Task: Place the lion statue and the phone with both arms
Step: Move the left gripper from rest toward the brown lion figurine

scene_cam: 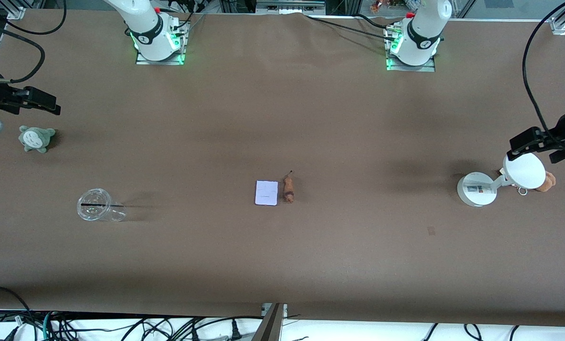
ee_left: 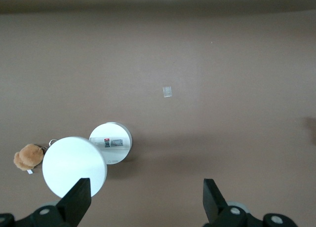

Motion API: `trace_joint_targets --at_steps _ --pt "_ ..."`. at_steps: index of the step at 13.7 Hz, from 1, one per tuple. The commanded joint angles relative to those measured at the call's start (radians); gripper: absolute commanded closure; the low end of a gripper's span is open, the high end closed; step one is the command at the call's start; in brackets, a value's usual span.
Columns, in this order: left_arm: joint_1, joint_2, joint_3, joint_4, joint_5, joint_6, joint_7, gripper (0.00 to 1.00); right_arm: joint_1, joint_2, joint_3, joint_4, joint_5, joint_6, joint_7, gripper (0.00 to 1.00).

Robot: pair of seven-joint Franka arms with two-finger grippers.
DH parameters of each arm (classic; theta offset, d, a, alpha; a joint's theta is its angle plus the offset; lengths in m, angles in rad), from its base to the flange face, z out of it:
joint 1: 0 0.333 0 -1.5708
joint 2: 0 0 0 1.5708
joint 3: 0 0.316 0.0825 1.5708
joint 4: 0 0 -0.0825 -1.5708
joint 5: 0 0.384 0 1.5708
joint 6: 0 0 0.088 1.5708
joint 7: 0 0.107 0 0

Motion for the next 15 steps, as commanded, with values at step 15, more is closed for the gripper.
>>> trace_joint_targets --at_steps 15 --pt "-0.353 0.236 -0.019 0.084 -0.016 0.032 -0.517 0.0 -0.01 0.007 0.003 0.022 0.007 -0.003 -0.012 0.0"
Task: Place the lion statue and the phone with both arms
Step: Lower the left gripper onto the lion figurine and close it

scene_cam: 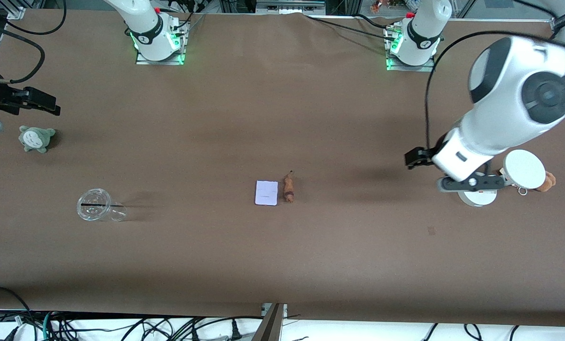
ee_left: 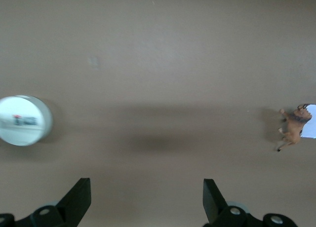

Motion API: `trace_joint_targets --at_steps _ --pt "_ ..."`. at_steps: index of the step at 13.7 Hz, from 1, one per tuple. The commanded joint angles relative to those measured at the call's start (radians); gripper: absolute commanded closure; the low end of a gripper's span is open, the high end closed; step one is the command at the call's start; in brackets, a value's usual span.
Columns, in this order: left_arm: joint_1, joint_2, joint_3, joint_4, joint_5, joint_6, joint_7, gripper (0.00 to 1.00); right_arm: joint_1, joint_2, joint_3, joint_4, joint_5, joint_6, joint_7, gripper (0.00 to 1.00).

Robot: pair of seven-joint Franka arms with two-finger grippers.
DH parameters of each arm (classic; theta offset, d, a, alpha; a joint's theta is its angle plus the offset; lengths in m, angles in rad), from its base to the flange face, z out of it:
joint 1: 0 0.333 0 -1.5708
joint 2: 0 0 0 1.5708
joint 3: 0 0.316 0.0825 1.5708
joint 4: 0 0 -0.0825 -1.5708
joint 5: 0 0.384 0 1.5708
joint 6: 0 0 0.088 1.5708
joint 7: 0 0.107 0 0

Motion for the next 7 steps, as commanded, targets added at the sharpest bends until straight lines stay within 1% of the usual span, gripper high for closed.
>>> trace_joint_targets --at_steps 1,2,4,7 --pt "-0.087 0.104 0.005 0.089 -0.009 0.023 -0.143 0.0 -0.01 0.006 0.003 0.021 0.006 -0.006 -0.012 0.0" --pt "-0.112 0.142 0.005 0.119 -0.01 0.037 -0.175 0.0 -0.012 0.007 0.003 0.021 0.006 -0.006 -0.012 0.0" --pt "-0.159 0.202 0.005 0.145 -0.01 0.091 -0.243 0.0 -0.012 0.007 0.003 0.021 0.006 -0.006 -0.012 0.0" --pt "-0.23 0.285 0.005 0.145 -0.01 0.236 -0.37 0.0 -0.01 0.006 0.003 0.021 0.006 -0.006 -0.012 0.0"
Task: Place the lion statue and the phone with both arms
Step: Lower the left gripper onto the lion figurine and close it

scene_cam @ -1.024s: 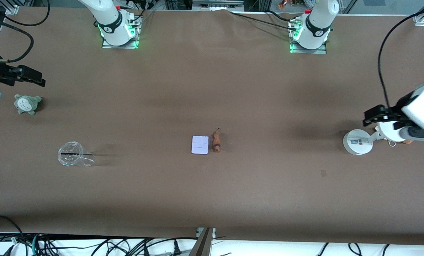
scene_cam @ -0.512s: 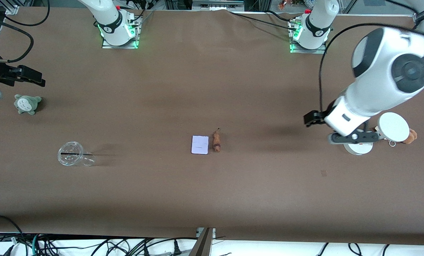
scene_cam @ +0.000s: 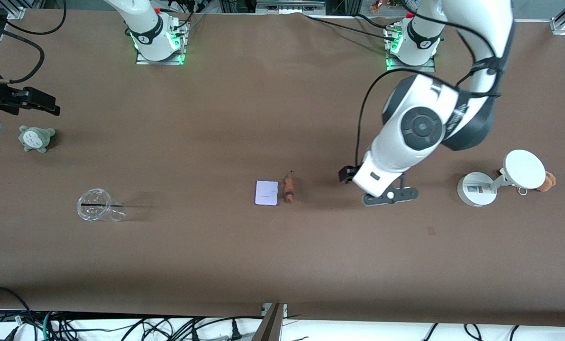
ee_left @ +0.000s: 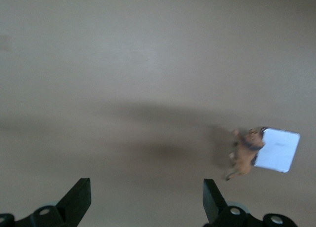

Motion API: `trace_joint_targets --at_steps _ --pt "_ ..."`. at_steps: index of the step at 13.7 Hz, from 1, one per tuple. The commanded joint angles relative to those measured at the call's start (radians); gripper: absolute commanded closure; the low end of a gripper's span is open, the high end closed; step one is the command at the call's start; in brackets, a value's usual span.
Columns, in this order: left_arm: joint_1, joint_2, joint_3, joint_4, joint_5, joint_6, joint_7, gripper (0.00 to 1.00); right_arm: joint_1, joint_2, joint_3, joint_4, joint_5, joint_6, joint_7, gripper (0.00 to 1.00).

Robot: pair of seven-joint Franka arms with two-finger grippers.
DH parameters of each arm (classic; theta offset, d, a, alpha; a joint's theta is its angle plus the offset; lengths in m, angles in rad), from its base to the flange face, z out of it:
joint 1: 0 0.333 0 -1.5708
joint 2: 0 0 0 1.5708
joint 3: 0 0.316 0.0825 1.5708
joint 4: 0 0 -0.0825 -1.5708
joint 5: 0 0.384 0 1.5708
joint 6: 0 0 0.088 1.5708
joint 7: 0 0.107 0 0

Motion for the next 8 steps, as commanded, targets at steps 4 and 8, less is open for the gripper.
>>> trace_joint_targets --at_steps 4,8 --pt "-0.155 0.213 0.023 0.101 0.002 0.26 -0.193 0.0 -0.011 0.007 0.003 0.02 0.006 -0.006 -0.012 0.0" --pt "-0.203 0.299 0.037 0.156 0.008 0.323 -0.219 0.0 -0.011 0.006 0.002 0.02 0.007 -0.006 -0.011 0.0"
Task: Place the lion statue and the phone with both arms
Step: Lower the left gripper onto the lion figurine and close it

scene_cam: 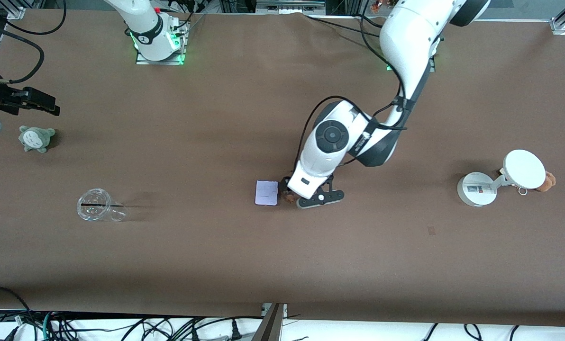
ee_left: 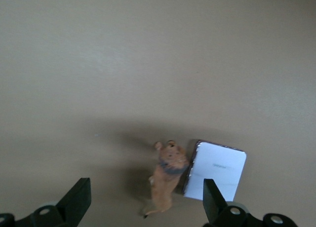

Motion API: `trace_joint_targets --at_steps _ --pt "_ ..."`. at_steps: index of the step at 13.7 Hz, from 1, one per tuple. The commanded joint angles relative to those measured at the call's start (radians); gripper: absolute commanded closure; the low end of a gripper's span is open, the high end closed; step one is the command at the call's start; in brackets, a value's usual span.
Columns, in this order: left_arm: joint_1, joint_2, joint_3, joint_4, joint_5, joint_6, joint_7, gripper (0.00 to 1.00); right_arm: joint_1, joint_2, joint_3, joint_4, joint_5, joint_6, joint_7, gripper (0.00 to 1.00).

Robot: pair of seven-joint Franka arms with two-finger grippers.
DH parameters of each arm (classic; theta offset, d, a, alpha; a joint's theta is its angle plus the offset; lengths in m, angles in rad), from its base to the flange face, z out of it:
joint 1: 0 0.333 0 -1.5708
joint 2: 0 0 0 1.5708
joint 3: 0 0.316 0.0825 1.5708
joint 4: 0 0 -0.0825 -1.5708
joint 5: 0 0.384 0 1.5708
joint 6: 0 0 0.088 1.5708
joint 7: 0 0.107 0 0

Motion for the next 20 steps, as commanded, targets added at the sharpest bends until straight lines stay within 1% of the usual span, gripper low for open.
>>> trace_joint_targets --at_steps 1,3,6,8,9,10,11,13,14,15,20 --pt "-0.026 0.073 0.027 0.072 0.007 0.042 -0.014 0.0 -0.011 0.007 0.002 0.02 0.006 -0.007 -0.011 0.0" --pt "-0.057 0.096 0.039 0.069 0.01 0.082 -0.049 0.0 -0.009 0.005 0.002 0.02 0.007 -0.007 -0.012 0.0" --pt "-0.136 0.124 0.123 0.071 0.01 0.107 -0.058 0.0 -0.011 0.005 0.002 0.018 0.006 -0.007 -0.012 0.0" --pt "-0.169 0.139 0.151 0.071 0.01 0.117 -0.067 0.0 -0.009 0.007 0.002 0.02 0.006 -0.007 -0.011 0.0" --pt "-0.173 0.141 0.152 0.069 0.01 0.118 -0.067 0.0 -0.011 0.007 0.002 0.02 0.007 -0.007 -0.011 0.0" --pt "-0.173 0.142 0.151 0.069 0.01 0.118 -0.07 0.06 -0.011 0.007 0.002 0.018 0.007 -0.007 -0.011 0.0" --pt "-0.173 0.147 0.151 0.067 0.009 0.118 -0.07 0.21 -0.011 0.007 0.002 0.02 0.007 -0.007 -0.011 0.0" --pt "-0.173 0.148 0.149 0.061 0.007 0.118 -0.069 0.77 -0.011 0.007 0.002 0.018 0.007 -0.007 -0.011 0.0" --pt "-0.173 0.148 0.148 0.06 0.006 0.118 -0.058 0.97 -0.011 0.007 0.002 0.018 0.006 -0.007 -0.011 0.0" --pt "-0.173 0.148 0.148 0.057 0.006 0.118 -0.057 1.0 -0.011 0.007 0.002 0.02 0.006 -0.007 -0.012 0.0" --pt "-0.176 0.168 0.148 0.055 0.004 0.118 -0.057 1.0 -0.011 0.005 0.002 0.02 0.006 -0.007 -0.012 0.0"
